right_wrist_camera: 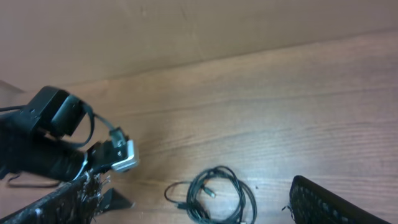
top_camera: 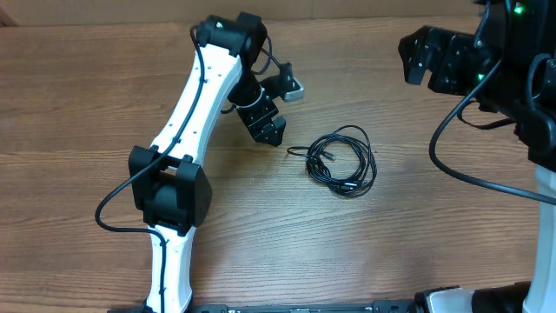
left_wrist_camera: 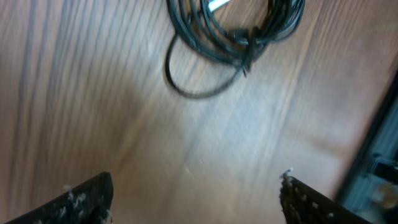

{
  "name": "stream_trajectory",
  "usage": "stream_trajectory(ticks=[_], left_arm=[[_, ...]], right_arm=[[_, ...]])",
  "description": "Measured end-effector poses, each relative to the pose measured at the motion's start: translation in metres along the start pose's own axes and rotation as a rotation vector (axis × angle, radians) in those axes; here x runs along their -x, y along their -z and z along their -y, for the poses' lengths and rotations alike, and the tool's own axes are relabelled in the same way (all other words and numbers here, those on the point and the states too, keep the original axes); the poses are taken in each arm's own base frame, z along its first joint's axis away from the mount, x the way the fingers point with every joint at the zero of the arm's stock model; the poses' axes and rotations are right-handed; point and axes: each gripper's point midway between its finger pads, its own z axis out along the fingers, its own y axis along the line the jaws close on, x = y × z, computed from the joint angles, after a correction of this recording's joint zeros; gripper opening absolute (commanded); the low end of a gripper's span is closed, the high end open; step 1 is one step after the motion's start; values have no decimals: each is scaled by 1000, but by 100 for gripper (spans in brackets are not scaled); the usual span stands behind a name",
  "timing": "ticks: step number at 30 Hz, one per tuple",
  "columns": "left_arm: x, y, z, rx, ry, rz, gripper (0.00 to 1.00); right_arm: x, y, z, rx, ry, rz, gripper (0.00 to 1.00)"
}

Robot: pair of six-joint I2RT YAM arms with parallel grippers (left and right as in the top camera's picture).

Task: Untangle cables
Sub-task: 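Lower the left gripper onto the cable coil and grasp it, then lift the cable with the left gripper and carry it toward the back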

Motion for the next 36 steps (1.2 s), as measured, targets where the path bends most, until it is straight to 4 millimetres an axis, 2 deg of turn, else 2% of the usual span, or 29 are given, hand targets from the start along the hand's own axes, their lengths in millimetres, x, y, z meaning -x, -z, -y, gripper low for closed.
stream_trajectory(ticks=[6, 12, 15, 19, 27, 29, 30, 31, 36], left_arm=[[19, -35, -24, 28, -140, 103, 84], [8, -70, -26, -12, -143, 102, 84], [5, -81, -23, -33, -142, 100, 85], [6, -85, -17, -55, -145, 109, 84], [23, -89, -1, -96, -184, 155, 82], [31, -94, 3, -85, -213, 168, 75], [34, -97, 4, -79, -223, 170, 51], [37, -101, 5, -71, -232, 169, 4], [32, -118, 7, -33, -232, 114, 4]], right_arm=[[-12, -7, 4, -19, -1, -62, 96], [-14, -7, 5, -21, 12, -72, 95], [-14, -7, 5, -21, 18, -72, 95], [-14, -7, 5, -21, 19, -72, 95], [-16, -7, 5, -23, 21, -78, 95], [-17, -7, 6, -25, 21, -83, 95], [-18, -7, 6, -25, 21, -87, 95], [-19, -7, 6, -27, 20, -90, 95], [-22, -6, 7, -30, 20, -102, 95]])
